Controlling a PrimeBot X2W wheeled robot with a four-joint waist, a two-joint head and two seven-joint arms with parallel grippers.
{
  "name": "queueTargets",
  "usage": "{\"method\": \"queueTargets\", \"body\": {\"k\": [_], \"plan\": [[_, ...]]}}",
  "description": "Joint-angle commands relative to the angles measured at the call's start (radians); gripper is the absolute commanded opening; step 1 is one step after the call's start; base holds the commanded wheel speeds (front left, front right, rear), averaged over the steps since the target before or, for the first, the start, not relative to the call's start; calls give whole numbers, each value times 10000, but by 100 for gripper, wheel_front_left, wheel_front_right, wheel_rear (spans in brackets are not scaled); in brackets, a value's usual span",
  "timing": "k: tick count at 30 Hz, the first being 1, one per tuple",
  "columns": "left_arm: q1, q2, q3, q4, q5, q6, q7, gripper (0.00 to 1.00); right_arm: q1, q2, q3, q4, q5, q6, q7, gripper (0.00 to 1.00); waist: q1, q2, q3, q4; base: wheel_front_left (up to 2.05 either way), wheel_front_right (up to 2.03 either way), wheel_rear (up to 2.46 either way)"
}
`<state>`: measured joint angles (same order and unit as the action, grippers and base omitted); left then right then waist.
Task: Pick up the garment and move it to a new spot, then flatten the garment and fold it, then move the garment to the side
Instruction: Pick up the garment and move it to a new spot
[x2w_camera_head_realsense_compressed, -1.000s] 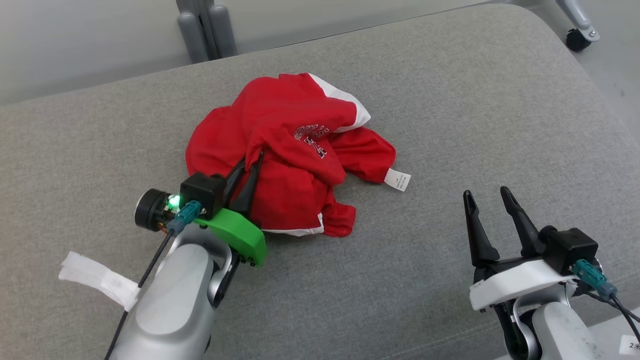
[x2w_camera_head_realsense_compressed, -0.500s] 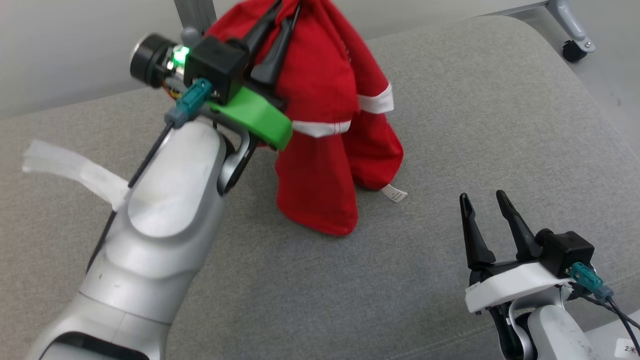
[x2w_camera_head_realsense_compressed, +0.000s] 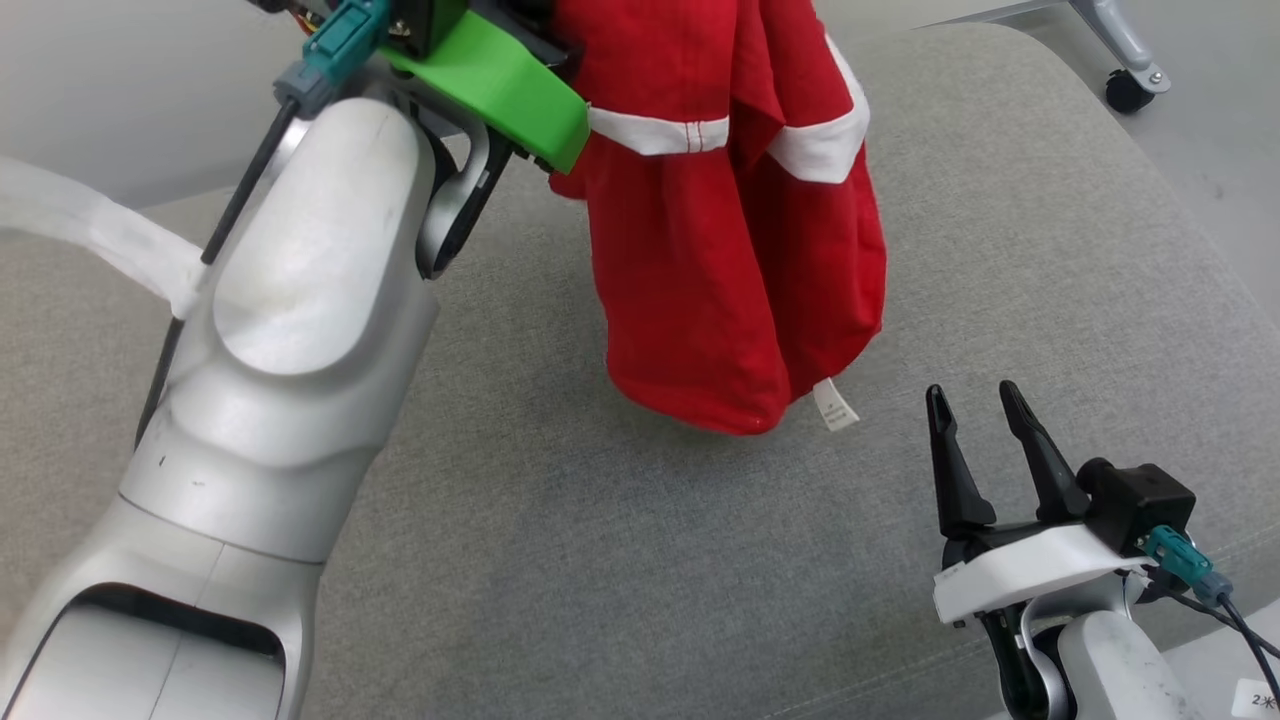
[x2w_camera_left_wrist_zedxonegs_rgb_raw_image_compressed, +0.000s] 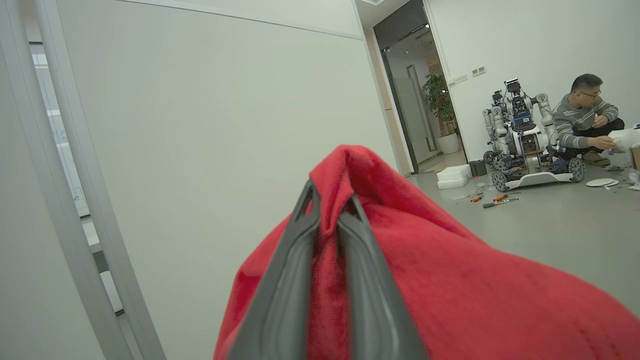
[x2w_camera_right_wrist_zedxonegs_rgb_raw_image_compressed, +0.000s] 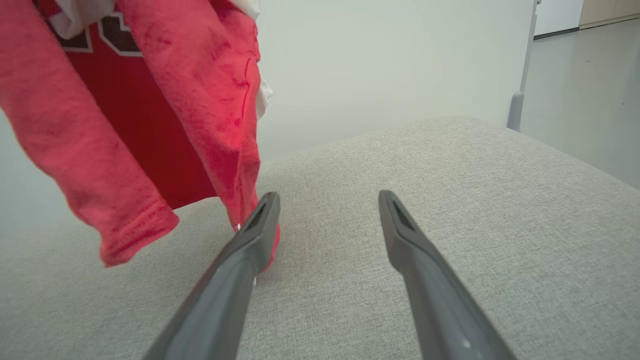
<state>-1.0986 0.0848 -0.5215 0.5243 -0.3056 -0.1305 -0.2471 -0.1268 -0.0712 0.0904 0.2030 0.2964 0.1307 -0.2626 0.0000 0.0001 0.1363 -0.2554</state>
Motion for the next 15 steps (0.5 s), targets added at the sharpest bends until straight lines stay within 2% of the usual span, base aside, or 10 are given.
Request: {"method": "queueTargets", "body": {"k": [1,6,13,14,15], "plan": [[349,45,-16,93,-73,64,-50,0,113,28,-24,-36,-30,1,-33,100,0,-1,32,57,0,0,0],[1354,-45,-97,418,-340,194,-113,0,48,41,-30,-40,-23,1,-33,100,0,-1,144,211,0,0,0],[3563,-221,-262,1127,-764,398,-202,0,-86,52,16,-7,-26,1,-33,100,0,-1,271,315,0,0,0],[3811,-244,-258,1192,-852,419,-196,24,-87,55,21,-1,-30,1,-33,100,0,-1,279,329,0,0,0],[4039,-266,-270,1207,-905,416,-190,100,-93,54,31,11,-25,1,-33,100,0,-1,285,346,0,0,0]]}}
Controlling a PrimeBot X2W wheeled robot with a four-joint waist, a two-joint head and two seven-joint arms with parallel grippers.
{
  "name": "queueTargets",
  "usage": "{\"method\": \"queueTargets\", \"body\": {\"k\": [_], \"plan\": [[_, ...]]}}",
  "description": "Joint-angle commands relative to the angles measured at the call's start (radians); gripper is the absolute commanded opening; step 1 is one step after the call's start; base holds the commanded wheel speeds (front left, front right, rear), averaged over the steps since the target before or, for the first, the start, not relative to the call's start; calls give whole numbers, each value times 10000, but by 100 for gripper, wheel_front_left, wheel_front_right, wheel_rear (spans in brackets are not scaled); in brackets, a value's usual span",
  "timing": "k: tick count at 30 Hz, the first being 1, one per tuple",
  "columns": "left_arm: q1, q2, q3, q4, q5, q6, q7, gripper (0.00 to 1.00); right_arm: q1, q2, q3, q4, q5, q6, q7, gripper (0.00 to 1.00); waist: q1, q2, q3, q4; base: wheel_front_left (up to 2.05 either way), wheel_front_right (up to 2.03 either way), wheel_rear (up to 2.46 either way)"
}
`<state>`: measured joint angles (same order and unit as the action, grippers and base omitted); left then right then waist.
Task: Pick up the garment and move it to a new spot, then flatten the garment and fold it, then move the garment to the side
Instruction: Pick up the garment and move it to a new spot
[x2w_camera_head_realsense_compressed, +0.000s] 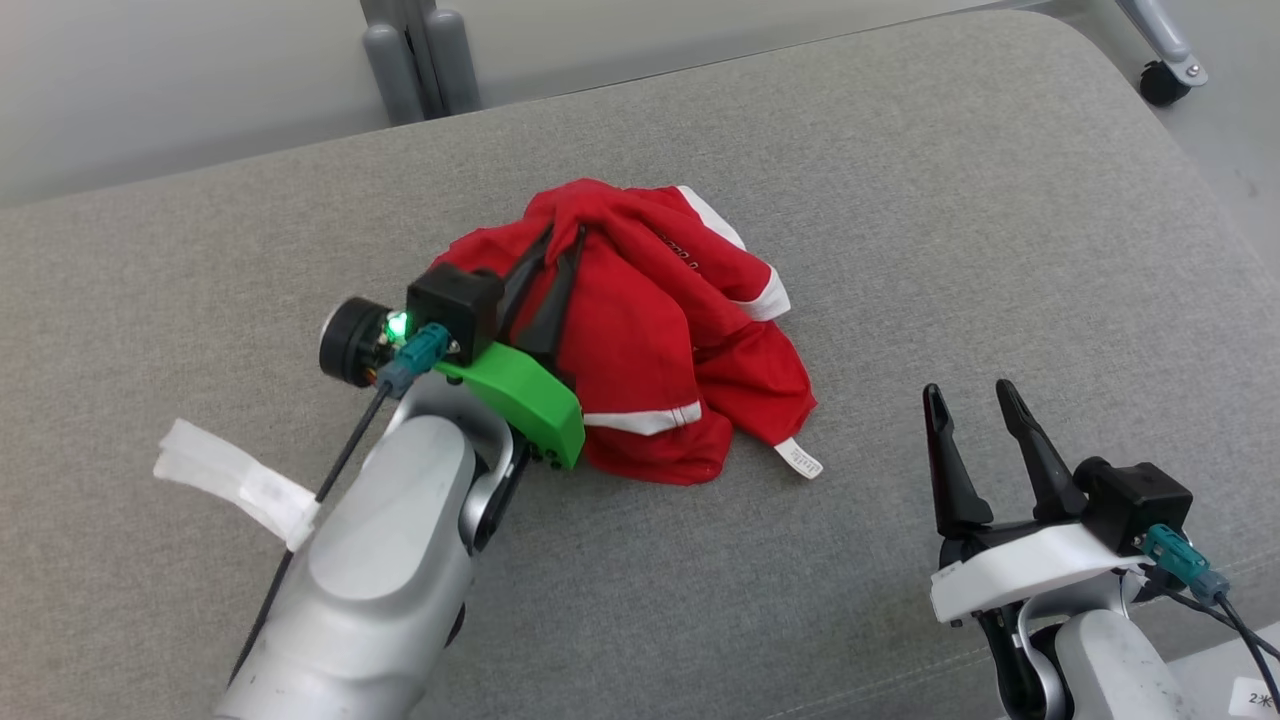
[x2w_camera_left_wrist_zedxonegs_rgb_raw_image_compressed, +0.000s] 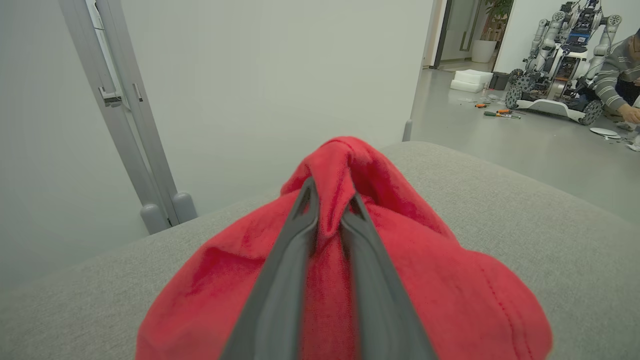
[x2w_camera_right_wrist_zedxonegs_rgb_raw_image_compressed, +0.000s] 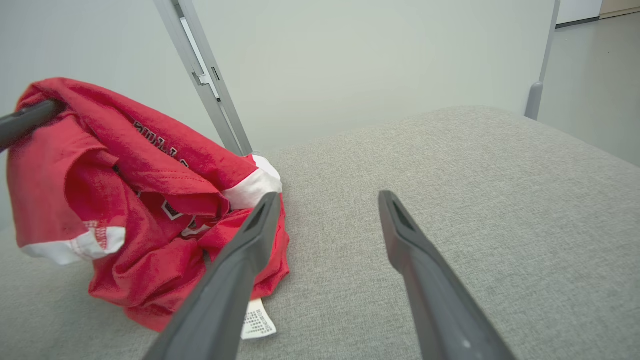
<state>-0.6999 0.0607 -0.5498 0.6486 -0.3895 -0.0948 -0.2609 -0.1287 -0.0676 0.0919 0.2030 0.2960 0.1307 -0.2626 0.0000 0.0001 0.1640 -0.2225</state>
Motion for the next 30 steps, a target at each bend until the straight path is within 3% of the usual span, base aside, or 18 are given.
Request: {"method": "queueTargets", "body": {"k": [1,11,21,25,30], "plan": [[203,-35,-21,-44,-61,65,-53,100,-83,16,19,27,-22,1,-33,100,0,-1,2,34,0,0,0],[994,-38,778,-2037,312,400,-32,100,201,-125,-18,150,-62,1,-33,100,0,-1,-619,544,0,0,0],[3104,911,2830,-4214,1011,941,-32,100,535,-183,-23,136,-151,1,-33,100,0,-1,-1240,1381,0,0,0],[4557,1377,3646,-4862,1211,962,-32,100,687,-174,49,184,-167,1,-32,100,0,-1,-1460,1535,0,0,0],[6266,1524,4480,-5307,1157,1091,-31,100,828,-244,12,147,-163,1,-32,100,0,-1,-1587,1666,0,0,0]]}}
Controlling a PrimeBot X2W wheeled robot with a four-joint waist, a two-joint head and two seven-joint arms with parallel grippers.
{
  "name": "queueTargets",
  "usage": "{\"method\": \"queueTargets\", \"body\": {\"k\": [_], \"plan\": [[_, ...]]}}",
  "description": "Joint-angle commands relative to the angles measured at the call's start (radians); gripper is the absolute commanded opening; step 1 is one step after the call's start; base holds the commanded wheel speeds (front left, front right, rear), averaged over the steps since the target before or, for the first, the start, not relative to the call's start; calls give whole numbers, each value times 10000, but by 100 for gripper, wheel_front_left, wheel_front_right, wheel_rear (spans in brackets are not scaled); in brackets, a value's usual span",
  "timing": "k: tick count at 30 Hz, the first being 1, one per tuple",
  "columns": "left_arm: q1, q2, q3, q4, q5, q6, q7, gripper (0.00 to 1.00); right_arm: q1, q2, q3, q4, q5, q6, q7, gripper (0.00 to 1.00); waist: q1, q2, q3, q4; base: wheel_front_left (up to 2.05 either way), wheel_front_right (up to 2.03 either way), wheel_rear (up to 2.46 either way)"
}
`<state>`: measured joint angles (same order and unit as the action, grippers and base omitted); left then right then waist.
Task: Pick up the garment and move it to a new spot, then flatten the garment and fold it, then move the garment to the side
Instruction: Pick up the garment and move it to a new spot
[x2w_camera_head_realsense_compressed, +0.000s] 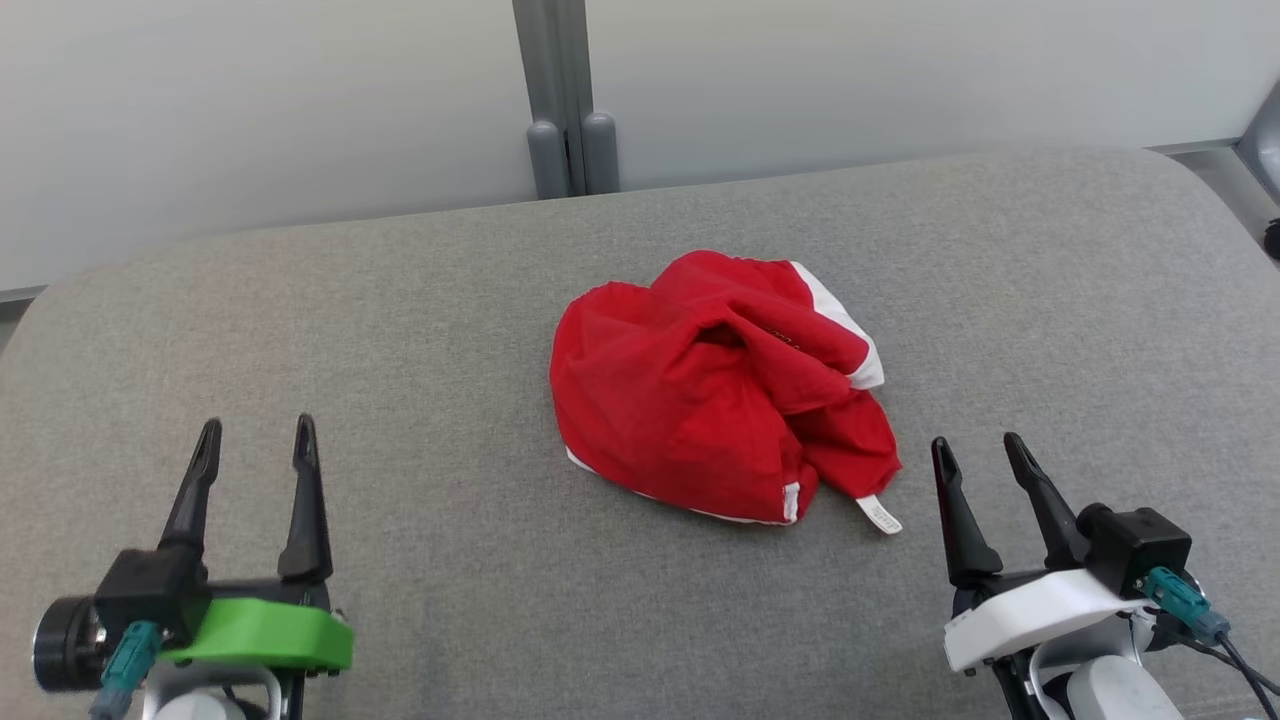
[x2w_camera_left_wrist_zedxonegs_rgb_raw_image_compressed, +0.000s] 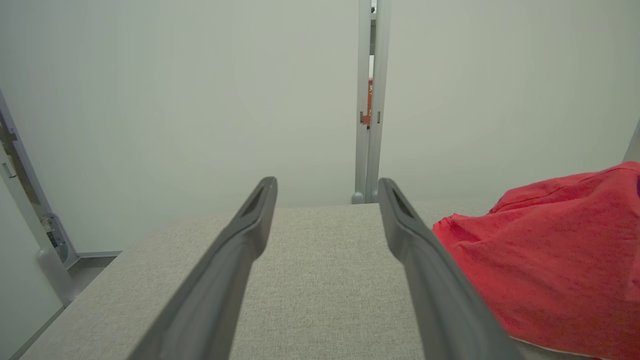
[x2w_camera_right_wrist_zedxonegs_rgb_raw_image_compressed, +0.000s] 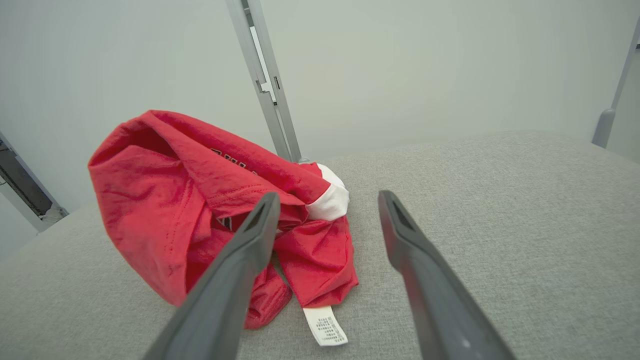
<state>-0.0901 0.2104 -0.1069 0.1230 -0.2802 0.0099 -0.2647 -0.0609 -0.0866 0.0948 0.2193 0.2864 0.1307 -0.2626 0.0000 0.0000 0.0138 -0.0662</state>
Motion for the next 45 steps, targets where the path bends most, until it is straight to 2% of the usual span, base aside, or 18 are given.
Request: {"method": "queueTargets", "body": {"k": [1,4,7,15,30,36,45], "plan": [[476,-20,219,-118,57,88,8,100,181,-65,-29,-34,-77,1,-34,100,0,0,-97,131,0,0,0],[1198,-396,674,-307,-184,99,8,100,196,-116,-39,-52,-82,1,-32,100,0,0,-126,179,0,0,0],[1735,-610,920,-400,13,37,7,100,234,-155,-59,-59,-55,1,-34,100,0,0,-140,227,0,0,0],[2085,-1157,1317,-373,309,-271,7,100,278,-178,-79,-57,-70,1,-32,100,0,0,-88,338,0,0,0],[1841,-1512,1577,-180,772,-733,7,100,206,-131,-57,11,-44,1,-32,100,0,0,-32,264,0,0,0],[1414,-1562,1251,-101,905,-924,7,100,104,-113,-39,4,-51,1,-32,100,0,0,45,201,0,0,0],[-347,-1589,-378,241,1159,-1261,6,100,-127,-149,79,-55,45,1,-32,100,0,0,438,-149,0,0,0]]}}
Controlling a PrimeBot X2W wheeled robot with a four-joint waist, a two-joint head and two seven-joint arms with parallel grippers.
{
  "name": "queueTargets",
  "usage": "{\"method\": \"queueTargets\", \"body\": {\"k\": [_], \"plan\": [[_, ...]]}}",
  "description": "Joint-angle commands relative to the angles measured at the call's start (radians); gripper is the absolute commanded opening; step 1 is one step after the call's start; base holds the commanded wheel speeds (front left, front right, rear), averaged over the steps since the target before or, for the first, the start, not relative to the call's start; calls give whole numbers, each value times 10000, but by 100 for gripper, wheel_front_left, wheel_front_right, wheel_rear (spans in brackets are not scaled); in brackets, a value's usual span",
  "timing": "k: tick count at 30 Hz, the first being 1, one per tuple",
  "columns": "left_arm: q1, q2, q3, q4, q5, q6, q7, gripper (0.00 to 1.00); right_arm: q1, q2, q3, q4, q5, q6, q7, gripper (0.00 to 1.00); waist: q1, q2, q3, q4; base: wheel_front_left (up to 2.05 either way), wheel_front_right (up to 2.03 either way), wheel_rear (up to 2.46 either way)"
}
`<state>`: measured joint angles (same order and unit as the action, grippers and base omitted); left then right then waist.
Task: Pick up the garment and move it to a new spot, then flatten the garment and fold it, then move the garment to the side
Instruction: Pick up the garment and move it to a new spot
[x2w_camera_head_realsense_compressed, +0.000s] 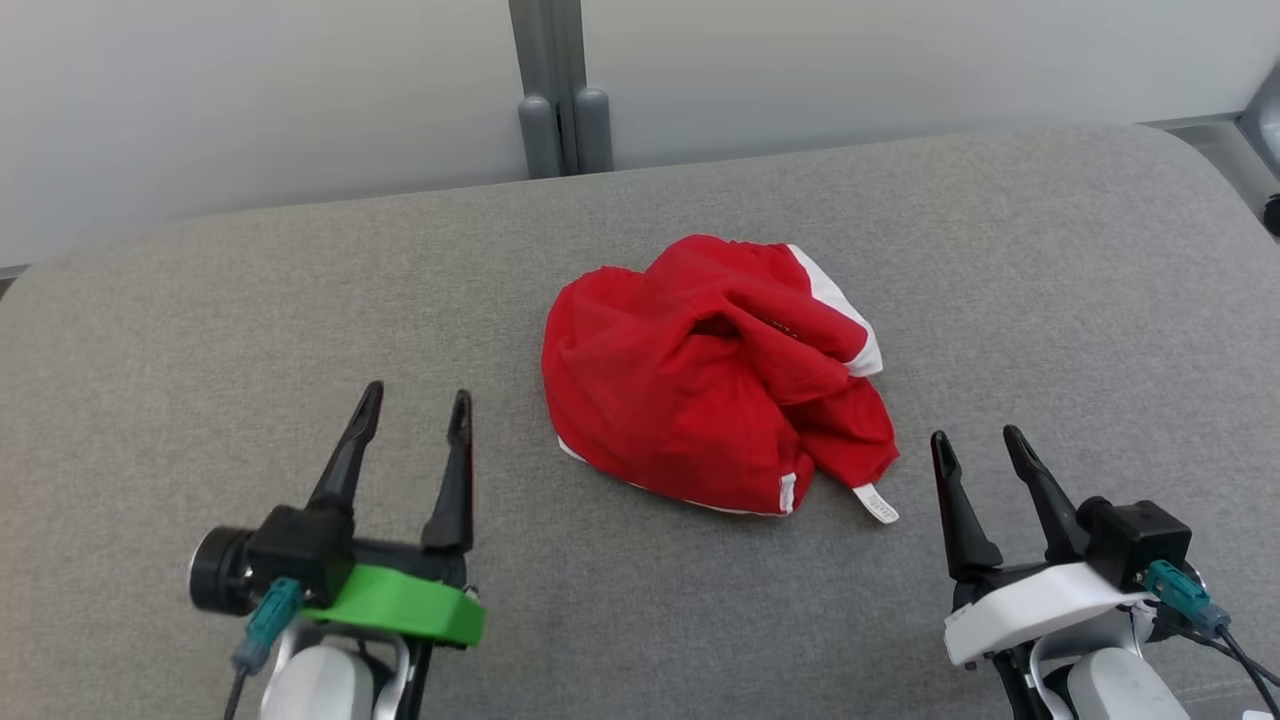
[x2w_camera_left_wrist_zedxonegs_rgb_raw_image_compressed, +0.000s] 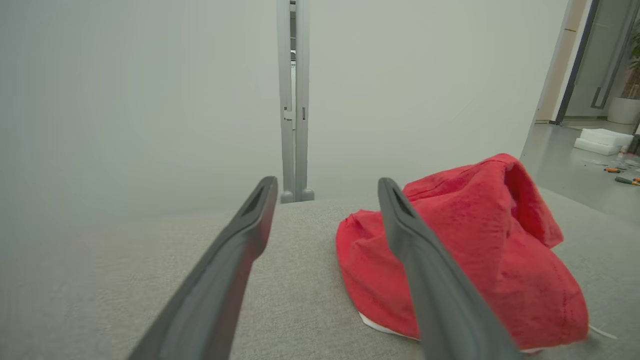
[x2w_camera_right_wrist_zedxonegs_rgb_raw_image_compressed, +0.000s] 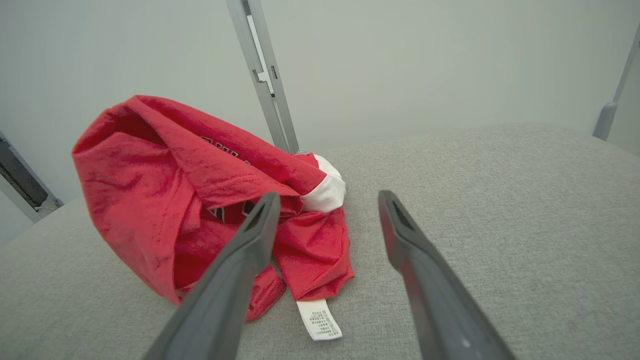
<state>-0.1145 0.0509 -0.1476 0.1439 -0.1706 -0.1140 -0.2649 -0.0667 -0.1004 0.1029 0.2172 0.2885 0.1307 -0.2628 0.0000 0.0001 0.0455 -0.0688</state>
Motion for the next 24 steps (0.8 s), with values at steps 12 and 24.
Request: {"method": "queueTargets", "body": {"k": [12,24], "plan": [[-1832,16,-2323,1177,-463,-96,7,100,-415,84,-2,-38,122,1,-30,100,0,-1,729,-1105,0,0,0],[-2272,19,-2607,2147,-712,-8,7,0,-547,122,-55,-88,112,1,-30,100,0,-1,1016,-1597,0,0,0]]}}
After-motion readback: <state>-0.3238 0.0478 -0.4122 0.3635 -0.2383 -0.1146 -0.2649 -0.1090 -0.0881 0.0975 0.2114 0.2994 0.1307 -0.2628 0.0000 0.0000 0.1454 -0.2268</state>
